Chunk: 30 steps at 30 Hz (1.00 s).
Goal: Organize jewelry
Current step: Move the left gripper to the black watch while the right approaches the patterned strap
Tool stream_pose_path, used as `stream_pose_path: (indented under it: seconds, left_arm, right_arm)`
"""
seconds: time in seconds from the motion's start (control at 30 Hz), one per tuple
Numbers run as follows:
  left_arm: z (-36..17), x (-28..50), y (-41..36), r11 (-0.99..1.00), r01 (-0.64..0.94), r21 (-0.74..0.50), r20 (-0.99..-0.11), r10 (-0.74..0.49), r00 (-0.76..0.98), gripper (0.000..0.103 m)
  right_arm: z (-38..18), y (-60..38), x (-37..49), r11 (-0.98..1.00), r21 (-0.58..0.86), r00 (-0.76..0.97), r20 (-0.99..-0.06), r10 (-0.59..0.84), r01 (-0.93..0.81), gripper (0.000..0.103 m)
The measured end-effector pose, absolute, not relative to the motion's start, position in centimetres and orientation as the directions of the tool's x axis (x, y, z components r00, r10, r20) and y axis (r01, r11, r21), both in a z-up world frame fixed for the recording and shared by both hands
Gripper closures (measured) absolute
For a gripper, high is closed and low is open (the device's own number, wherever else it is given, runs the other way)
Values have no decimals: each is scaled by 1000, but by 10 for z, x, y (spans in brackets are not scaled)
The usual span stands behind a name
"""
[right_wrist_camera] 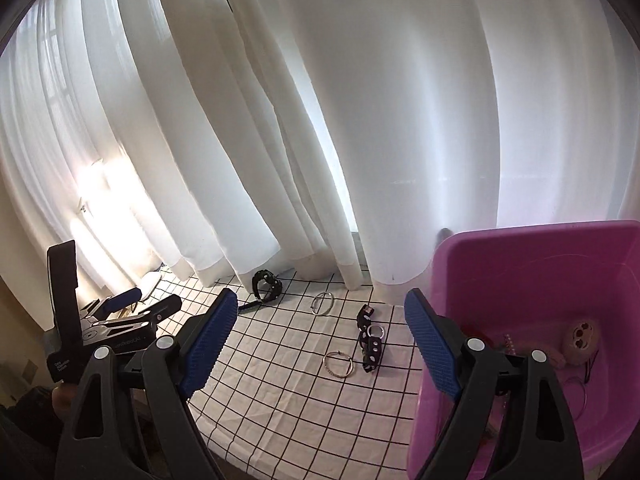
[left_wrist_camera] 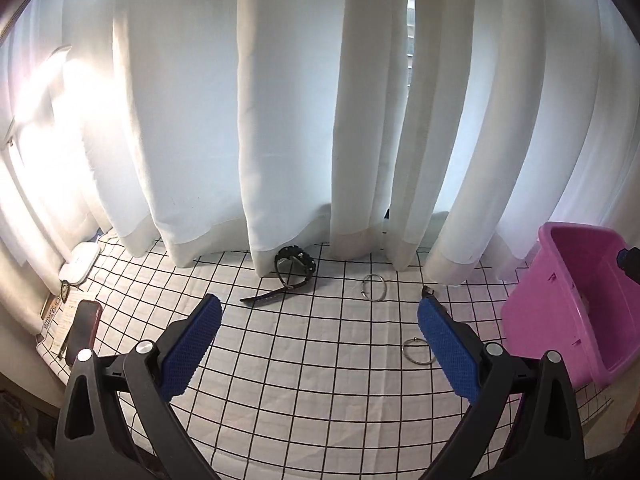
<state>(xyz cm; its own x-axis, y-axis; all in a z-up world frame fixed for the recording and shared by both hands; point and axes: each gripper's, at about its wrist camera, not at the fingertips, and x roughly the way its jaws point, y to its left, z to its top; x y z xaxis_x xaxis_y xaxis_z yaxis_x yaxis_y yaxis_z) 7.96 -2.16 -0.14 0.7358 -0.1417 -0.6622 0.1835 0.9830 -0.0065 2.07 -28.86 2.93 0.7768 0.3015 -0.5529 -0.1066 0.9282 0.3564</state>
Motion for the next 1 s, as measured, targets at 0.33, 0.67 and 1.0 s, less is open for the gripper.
stream_pose_path:
  seconds: [0.33,0.67,1.0]
  left_arm:
    - [-57,114,52,963,259,-71,-752,-222,620,6]
    - [-110,144,58,952,301,-53,-807,-218,548,6]
    - [-149,187,40,960,278,-26,-790,-190,583,6]
  right_arm:
    - [4,-202,20,947,322,766,-613,193,19,21]
    - [-68,-179,24,936,311,651,-748,132,168,21]
    - [-130,-198,56,931,261,617,-785,50,256,21]
